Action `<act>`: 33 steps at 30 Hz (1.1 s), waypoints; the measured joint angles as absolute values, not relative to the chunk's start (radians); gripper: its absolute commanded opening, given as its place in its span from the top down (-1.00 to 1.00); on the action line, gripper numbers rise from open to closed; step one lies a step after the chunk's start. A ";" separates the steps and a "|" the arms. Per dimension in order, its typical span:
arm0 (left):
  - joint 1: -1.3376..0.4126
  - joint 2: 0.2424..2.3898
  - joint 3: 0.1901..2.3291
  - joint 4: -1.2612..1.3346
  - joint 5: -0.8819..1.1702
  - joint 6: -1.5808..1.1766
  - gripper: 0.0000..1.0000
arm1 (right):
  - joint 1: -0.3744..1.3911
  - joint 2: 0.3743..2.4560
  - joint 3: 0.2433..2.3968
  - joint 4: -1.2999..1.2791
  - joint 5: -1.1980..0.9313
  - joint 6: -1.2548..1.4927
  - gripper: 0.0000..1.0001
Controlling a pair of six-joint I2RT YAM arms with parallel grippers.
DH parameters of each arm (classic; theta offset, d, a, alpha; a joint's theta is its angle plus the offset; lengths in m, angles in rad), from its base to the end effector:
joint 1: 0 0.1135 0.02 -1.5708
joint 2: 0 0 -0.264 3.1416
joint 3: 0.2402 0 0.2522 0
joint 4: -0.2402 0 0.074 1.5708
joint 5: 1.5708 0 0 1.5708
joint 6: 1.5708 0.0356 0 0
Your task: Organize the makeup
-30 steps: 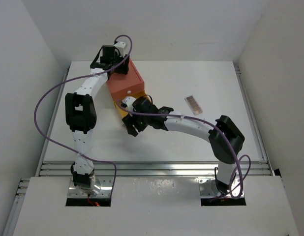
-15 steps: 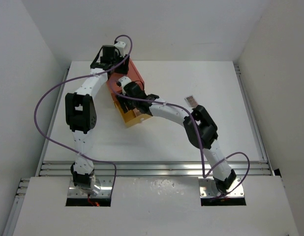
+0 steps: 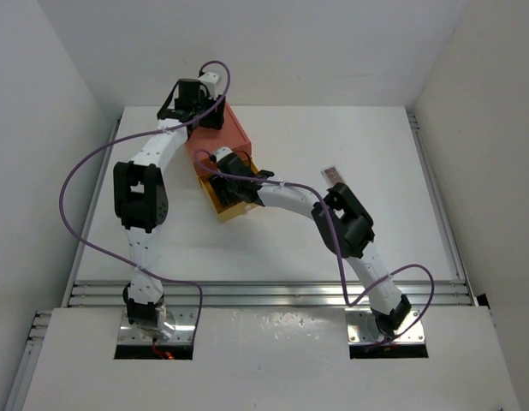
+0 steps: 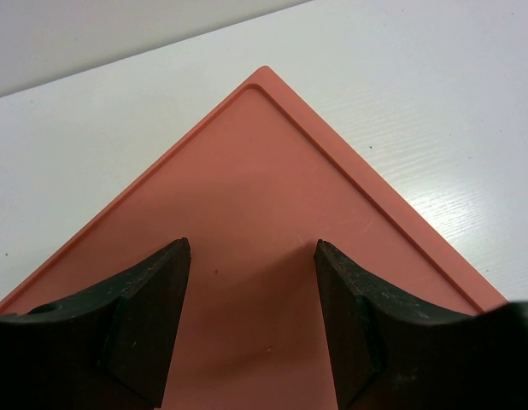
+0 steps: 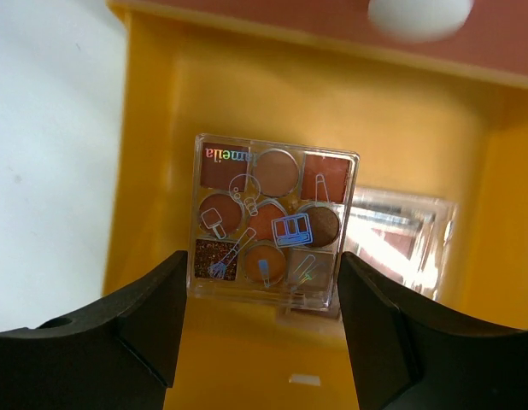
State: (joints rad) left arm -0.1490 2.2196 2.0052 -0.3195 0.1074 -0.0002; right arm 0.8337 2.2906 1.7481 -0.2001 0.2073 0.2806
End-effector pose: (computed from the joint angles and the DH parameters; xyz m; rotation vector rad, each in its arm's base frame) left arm 0.5194 -0.0818 0.2747 0.2210 2.0962 -0.2025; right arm 0.3516 0.3764 0.1633 -0.5301 2.2555 0.3335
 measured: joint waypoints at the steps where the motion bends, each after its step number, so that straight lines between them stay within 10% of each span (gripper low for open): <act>1: -0.149 2.220 2.005 -0.319 0.108 0.000 -0.32 | 0.834 2.291 1.742 -0.208 0.205 0.285 -0.25; 8: -0.149 2.220 2.006 -0.319 0.108 0.000 -0.32 | 0.834 2.288 1.731 -0.239 0.204 0.292 -0.61; 21: -0.149 2.221 2.006 -0.317 0.108 0.000 -0.34 | 0.799 2.135 1.724 -0.217 0.179 0.219 -0.69; 33: -0.145 2.222 2.008 -0.316 0.108 0.000 -0.34 | 0.321 1.927 1.606 -0.464 0.094 0.113 -0.87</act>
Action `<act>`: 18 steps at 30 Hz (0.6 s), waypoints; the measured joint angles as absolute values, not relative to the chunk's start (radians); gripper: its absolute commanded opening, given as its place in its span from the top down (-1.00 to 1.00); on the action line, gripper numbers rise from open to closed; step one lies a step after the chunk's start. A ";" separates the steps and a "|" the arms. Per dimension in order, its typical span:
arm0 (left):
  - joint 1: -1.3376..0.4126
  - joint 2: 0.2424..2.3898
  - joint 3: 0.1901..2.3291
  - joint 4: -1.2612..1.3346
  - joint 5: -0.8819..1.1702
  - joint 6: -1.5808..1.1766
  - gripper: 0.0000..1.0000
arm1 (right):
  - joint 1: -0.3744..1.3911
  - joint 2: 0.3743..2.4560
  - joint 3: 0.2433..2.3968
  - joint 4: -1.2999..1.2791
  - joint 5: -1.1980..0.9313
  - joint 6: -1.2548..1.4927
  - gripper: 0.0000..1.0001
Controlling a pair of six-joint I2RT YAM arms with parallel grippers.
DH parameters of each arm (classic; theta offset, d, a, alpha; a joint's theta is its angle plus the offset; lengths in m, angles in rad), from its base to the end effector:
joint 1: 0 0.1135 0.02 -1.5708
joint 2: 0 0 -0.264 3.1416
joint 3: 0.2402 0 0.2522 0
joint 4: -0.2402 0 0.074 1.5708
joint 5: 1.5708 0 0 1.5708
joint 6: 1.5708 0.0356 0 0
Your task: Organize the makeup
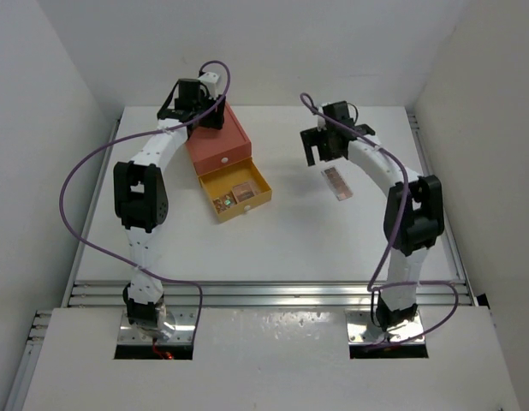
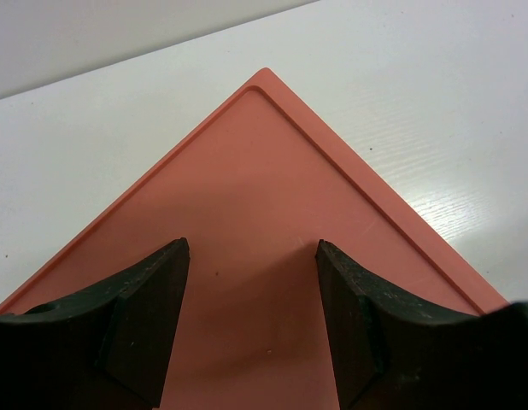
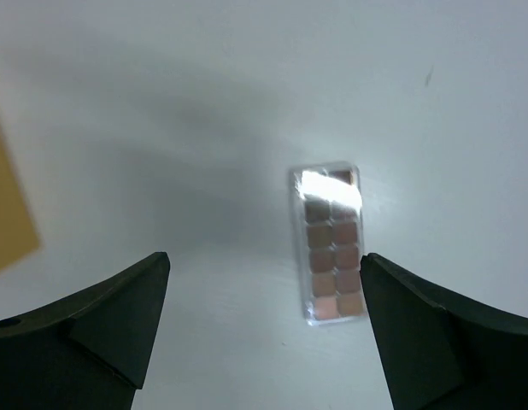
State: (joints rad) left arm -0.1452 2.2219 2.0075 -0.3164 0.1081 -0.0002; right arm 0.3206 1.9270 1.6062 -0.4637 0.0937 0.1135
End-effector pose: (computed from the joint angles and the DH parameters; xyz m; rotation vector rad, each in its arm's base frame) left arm 0.5204 -0.0800 0.2746 0.2174 2.0933 -0.2010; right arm 0.4195 0.1358 0.2633 -0.1977 2.3449 0.1024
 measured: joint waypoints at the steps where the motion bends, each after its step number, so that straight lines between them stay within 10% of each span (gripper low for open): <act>1: -0.145 2.222 2.007 -0.316 0.108 0.000 -0.34 | 0.291 1.950 1.599 -0.498 0.094 0.102 -0.87; 11: -0.143 2.222 2.008 -0.318 0.104 0.007 -0.34 | 0.175 2.190 1.612 -0.651 0.084 0.003 -0.89; 18: -0.143 2.222 2.008 -0.319 0.101 0.014 -0.34 | 0.133 2.195 1.608 -0.630 0.038 -0.009 -0.34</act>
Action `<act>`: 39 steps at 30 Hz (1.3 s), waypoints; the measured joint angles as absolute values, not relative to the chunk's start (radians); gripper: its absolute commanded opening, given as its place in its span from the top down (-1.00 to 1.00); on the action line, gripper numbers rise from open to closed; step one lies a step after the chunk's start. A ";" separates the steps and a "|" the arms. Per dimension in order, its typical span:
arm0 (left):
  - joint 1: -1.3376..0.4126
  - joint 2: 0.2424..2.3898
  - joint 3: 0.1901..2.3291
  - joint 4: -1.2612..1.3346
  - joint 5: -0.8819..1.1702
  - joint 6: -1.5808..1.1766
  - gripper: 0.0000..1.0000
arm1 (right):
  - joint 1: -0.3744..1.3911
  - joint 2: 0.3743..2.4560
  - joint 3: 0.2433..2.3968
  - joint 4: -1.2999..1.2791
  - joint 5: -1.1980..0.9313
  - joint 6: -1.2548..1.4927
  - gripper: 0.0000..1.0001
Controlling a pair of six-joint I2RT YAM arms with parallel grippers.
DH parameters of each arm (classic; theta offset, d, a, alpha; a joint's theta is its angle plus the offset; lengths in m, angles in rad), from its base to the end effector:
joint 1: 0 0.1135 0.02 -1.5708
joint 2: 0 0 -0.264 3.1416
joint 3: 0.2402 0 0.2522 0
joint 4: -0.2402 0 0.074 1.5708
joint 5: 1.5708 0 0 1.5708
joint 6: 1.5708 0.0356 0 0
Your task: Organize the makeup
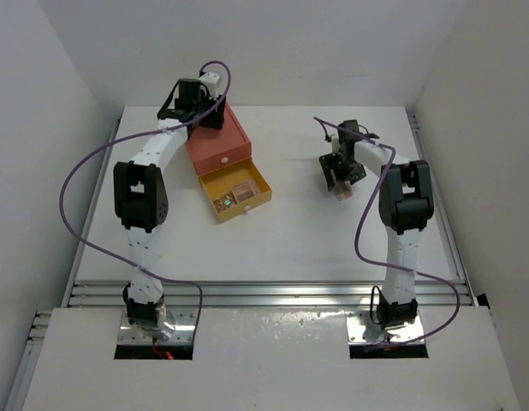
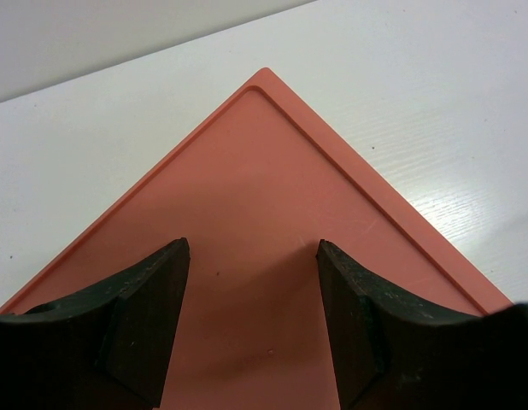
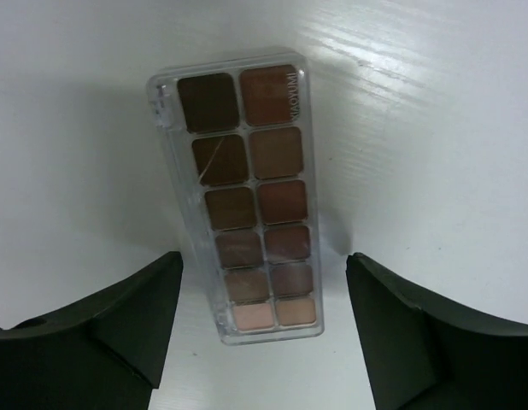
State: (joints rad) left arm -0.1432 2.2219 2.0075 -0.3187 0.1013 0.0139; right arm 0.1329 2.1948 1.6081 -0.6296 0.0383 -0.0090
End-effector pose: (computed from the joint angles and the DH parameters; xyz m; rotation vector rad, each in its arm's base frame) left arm 0.5204 -0.0787 0.2744 0.2260 2.0941 -0.1842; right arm 0.4457 0.0582 0.1393 -0.1879 2.7790 -0.0224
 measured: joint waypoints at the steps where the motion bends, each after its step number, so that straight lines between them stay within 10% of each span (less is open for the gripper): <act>1: -0.143 2.222 2.008 -0.319 0.101 0.014 -0.34 | 0.127 2.195 1.608 -0.627 0.036 -0.008 -0.34; 11: -0.143 2.223 2.011 -0.323 0.093 0.014 -0.34 | 0.107 2.201 1.609 -0.611 0.008 -0.056 0.99; 39: -0.140 2.232 2.028 -0.336 0.111 0.017 -0.34 | 0.610 2.225 2.016 -0.686 -0.463 -1.043 0.99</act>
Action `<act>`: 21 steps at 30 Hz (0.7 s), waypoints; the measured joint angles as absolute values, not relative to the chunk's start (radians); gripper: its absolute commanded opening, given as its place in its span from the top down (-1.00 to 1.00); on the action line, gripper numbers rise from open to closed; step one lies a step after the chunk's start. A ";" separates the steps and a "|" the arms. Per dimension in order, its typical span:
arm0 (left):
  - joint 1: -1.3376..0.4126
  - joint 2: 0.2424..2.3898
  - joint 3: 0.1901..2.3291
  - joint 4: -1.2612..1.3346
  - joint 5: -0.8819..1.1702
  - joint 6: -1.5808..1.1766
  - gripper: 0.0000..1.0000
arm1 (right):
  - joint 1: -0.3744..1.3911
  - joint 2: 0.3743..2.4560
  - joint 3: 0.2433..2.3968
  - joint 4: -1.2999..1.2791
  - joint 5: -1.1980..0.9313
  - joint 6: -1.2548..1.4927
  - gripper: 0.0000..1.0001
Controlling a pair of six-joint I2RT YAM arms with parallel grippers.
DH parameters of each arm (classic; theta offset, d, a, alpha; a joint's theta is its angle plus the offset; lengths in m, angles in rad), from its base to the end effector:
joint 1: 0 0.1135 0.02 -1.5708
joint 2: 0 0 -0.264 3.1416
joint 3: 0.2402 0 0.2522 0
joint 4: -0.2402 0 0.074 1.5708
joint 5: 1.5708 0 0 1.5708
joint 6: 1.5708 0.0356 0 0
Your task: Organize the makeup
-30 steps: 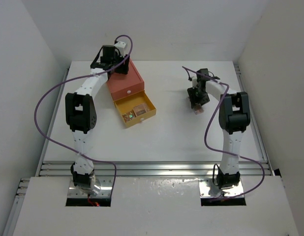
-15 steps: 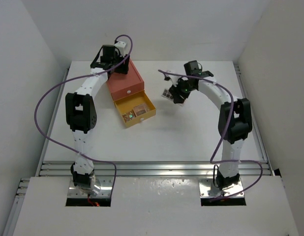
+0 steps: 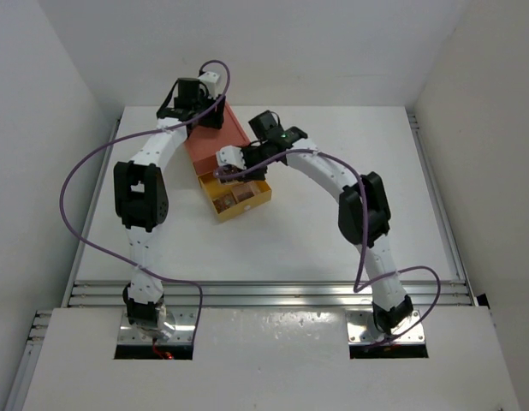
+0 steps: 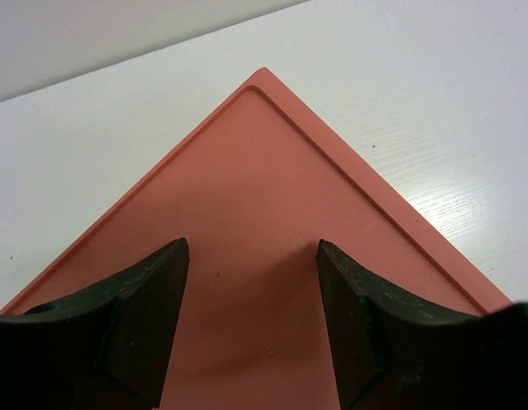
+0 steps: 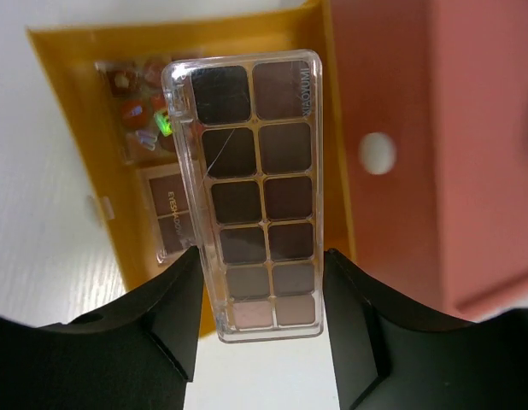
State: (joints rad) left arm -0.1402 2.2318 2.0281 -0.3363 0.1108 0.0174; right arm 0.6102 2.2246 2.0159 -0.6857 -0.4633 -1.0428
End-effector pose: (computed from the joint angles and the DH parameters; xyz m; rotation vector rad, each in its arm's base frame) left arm 0.5222 -0.0777 0.2749 0.2324 2.1001 -0.1903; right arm 0.3998 0.2989 0.2485 -1.8724 1.4577 0.3663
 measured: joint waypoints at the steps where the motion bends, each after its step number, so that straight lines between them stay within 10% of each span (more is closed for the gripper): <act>1: -0.139 2.235 2.035 -0.340 0.115 0.018 -0.34 | 0.612 2.255 2.020 -0.683 -0.454 -1.058 0.99; 7: -0.135 2.254 2.062 -0.342 0.128 0.018 -0.34 | 0.608 2.331 1.959 -0.627 -0.411 -1.092 0.92; 21: -0.134 2.260 2.071 -0.342 0.134 0.018 -0.34 | 0.645 2.358 1.886 -0.389 -0.397 -1.018 -0.46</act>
State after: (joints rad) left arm -0.1337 2.2604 2.0712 -0.3424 0.1337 0.0177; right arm 0.6445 2.3585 1.8858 -0.3885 -0.3965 -1.0183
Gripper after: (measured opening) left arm 0.670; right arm 0.667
